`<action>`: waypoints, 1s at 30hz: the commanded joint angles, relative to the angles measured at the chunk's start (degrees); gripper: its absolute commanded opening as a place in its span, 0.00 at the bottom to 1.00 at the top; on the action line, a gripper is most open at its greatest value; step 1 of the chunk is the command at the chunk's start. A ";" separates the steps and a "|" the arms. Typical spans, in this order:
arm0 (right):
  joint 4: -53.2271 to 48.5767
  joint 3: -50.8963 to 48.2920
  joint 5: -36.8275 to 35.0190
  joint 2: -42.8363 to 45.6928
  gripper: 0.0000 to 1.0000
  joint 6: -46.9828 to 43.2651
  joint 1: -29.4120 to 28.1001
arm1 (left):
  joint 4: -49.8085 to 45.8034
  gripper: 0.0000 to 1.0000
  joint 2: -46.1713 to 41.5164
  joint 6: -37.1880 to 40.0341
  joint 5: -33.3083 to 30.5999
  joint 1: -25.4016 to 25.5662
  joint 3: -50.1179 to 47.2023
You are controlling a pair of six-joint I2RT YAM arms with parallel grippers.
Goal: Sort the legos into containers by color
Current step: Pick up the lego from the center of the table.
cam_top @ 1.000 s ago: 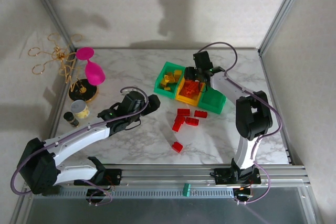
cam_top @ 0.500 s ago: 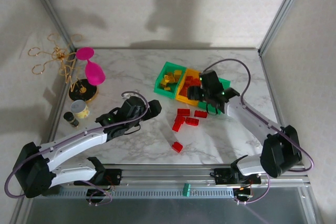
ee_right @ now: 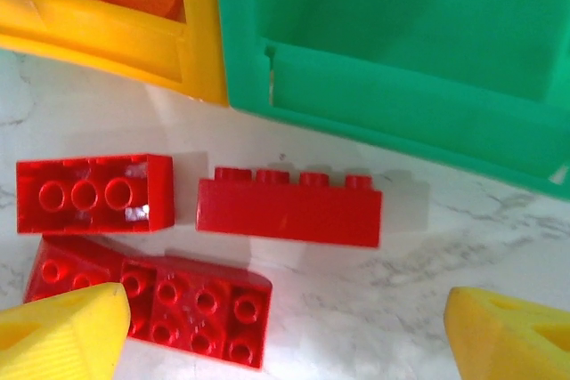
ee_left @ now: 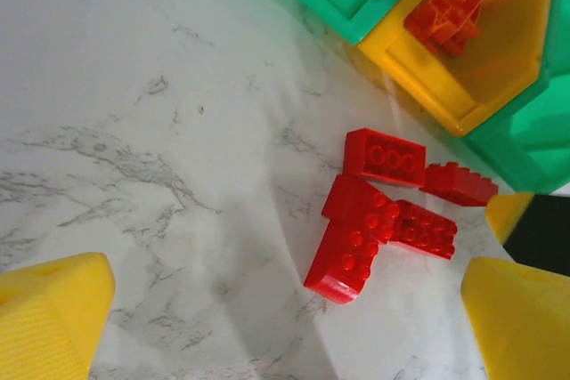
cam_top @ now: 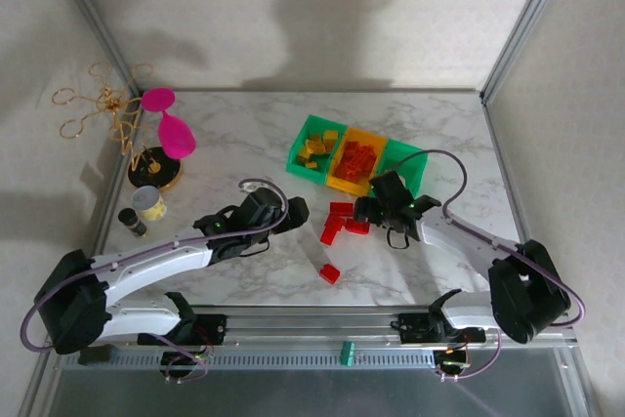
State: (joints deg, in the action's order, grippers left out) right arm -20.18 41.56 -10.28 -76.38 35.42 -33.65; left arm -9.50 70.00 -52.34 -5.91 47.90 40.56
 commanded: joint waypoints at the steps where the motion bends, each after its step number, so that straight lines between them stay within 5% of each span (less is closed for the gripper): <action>1: 4.72 1.37 -0.78 -3.76 0.94 1.67 -0.16 | 1.67 1.00 1.13 -0.43 -1.53 0.96 2.41; 6: 4.60 3.99 -3.75 -8.59 0.94 1.01 0.79 | 1.00 1.00 1.74 -0.27 -2.19 1.12 2.91; 20: 7.90 4.58 -5.08 -14.65 0.72 -2.69 1.67 | -0.70 1.00 2.69 1.00 -3.32 1.12 4.89; 30: 4.72 3.13 -4.07 -8.70 0.55 -2.93 1.48 | -2.45 1.00 -0.35 0.66 -3.84 1.09 4.45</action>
State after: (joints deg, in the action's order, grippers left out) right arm -13.63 44.88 -13.89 -88.75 32.60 -32.40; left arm -10.07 71.75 -52.29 -7.57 48.66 44.25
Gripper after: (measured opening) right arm 0.637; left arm 0.996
